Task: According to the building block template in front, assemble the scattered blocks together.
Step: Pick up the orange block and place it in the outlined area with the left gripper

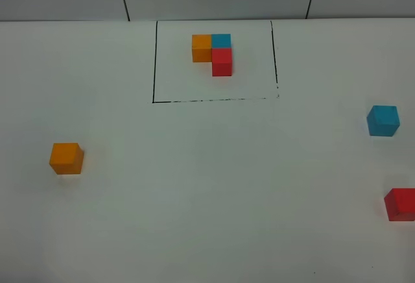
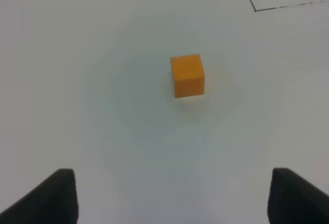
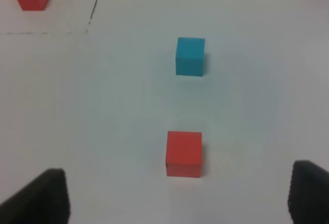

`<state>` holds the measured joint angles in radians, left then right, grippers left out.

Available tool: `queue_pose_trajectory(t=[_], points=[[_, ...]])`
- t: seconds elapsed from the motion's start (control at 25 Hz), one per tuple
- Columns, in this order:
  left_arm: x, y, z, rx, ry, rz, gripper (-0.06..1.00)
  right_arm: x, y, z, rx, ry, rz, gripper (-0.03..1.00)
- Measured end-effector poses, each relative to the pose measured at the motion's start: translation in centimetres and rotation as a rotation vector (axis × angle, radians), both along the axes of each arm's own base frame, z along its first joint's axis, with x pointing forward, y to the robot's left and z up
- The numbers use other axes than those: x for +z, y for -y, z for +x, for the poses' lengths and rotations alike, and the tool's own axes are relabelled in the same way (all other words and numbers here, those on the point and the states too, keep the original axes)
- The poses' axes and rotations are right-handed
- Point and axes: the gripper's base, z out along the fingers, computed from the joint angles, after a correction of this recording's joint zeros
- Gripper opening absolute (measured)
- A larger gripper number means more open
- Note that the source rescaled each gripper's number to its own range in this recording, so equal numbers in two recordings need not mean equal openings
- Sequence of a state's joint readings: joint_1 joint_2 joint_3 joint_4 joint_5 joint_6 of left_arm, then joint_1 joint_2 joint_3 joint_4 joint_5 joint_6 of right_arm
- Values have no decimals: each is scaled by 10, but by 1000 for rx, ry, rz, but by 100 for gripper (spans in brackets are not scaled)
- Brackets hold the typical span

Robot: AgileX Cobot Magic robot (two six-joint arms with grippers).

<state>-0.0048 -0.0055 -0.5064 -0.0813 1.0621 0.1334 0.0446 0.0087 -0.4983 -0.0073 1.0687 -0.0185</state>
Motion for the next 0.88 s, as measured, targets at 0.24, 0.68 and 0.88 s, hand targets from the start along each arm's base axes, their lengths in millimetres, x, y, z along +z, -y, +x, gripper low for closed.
queue_pose_trajectory(t=[0.24, 0.68, 0.88], points=[[0, 0, 0, 0, 0, 1, 90, 0, 0, 0, 0, 0, 0, 74], [29, -10, 62, 109, -223, 43, 100, 0, 0, 0, 0, 0, 0, 74], [34, -10, 132, 179, -472, -9, 100, 0, 0, 0, 0, 0, 0, 74]])
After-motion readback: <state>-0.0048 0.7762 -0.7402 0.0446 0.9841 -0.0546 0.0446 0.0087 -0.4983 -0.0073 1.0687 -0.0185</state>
